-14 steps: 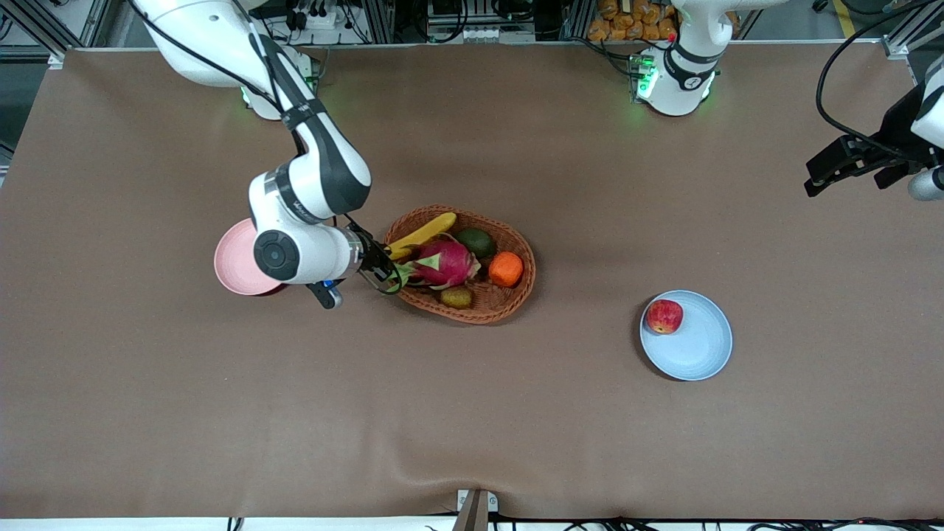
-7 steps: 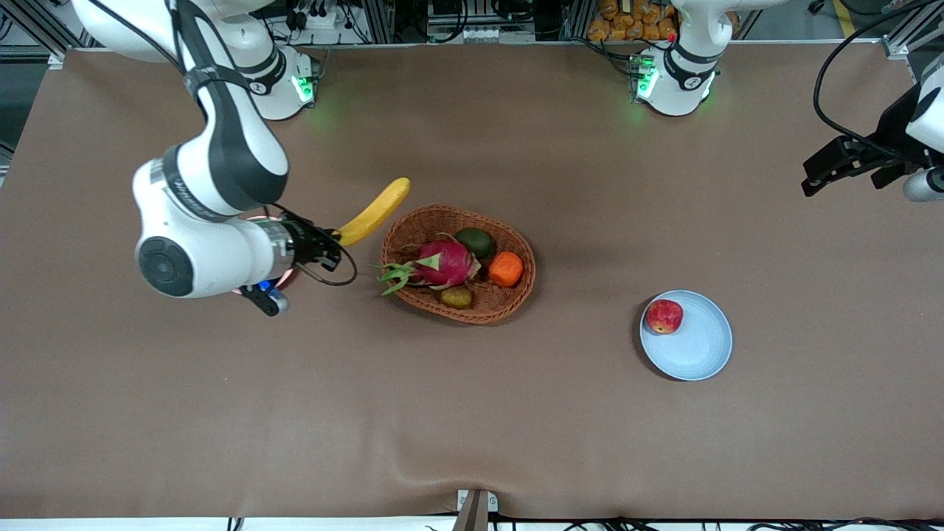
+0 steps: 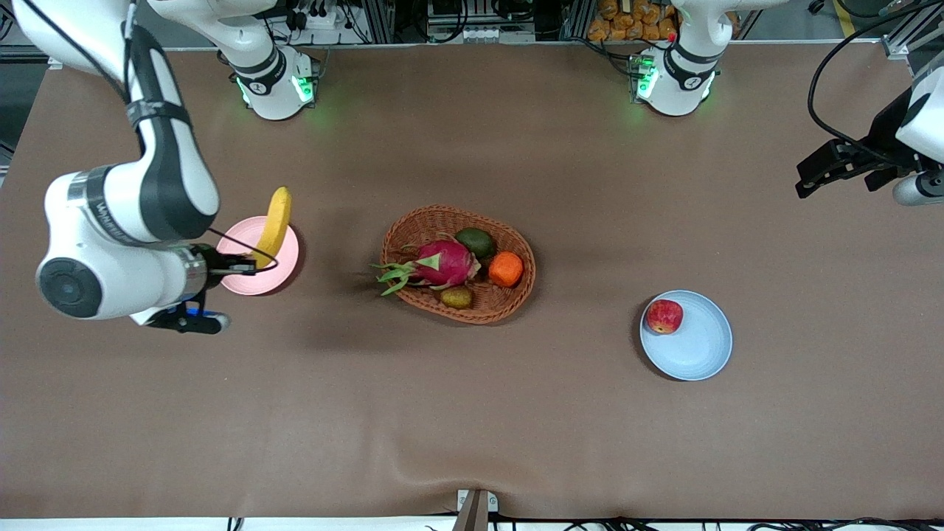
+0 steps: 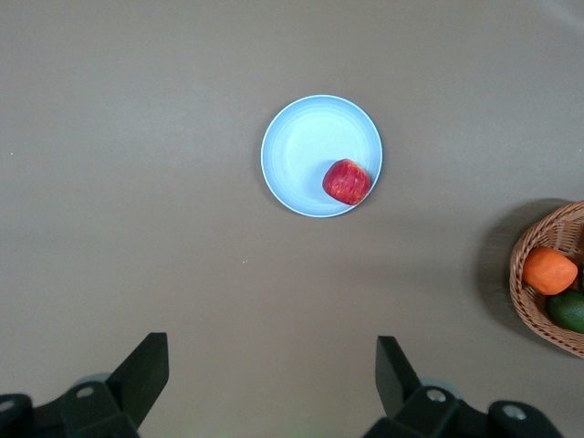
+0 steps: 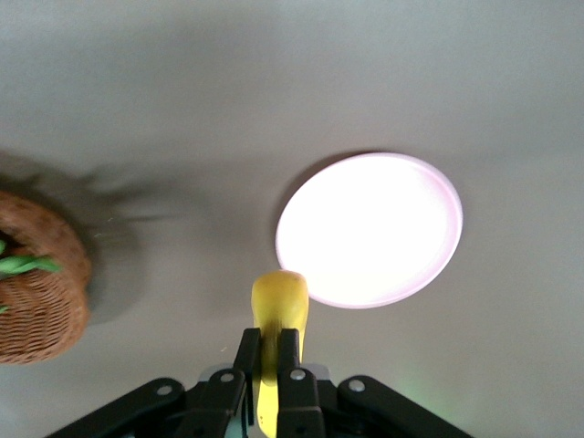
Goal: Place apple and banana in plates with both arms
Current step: 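Lift the banana and carry it over the pink plate, then lower the banana onto the pink plate and open the right gripper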
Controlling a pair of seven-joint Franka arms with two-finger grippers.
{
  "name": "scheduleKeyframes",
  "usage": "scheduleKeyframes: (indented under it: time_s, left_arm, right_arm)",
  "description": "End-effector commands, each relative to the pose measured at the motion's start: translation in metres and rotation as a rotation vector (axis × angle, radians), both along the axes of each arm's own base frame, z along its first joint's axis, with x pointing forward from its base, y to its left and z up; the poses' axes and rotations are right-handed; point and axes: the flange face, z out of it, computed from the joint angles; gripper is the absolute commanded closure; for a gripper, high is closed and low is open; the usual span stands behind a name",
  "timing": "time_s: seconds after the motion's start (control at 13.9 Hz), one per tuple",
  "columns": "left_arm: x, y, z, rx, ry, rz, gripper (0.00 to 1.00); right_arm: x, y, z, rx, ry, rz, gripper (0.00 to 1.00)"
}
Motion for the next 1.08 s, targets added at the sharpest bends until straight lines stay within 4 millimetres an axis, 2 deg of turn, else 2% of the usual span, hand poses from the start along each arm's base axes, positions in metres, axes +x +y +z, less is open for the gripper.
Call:
scheduleKeyframes:
  time_s: [0.0,0.29,0.5,1.01]
  left_arm:
    - [-0.001,0.001,0.001,-0.015,-0.004,-0.006,0.00]
    - [0.001,0.002,0.004,-0.017,-0.023,-0.006,0.00]
    - [0.001,0.000,0.004,-0.017,-0.023,-0.013,0.00]
    - [-0.004,-0.003,0.007,-0.013,-0.018,-0.019,0.00]
  right_arm:
    - [-0.003,-0.013,-0.041,-0.039,-0.053,0.111,1.00]
    - [0.010,-0.038,-0.076,-0.019,-0.097,0.156,1.00]
    - [0.009,-0.061,-0.089,-0.012,-0.073,0.163,1.00]
    - [-0.001,-0.060,-0.118,-0.011,-0.035,0.156,1.00]
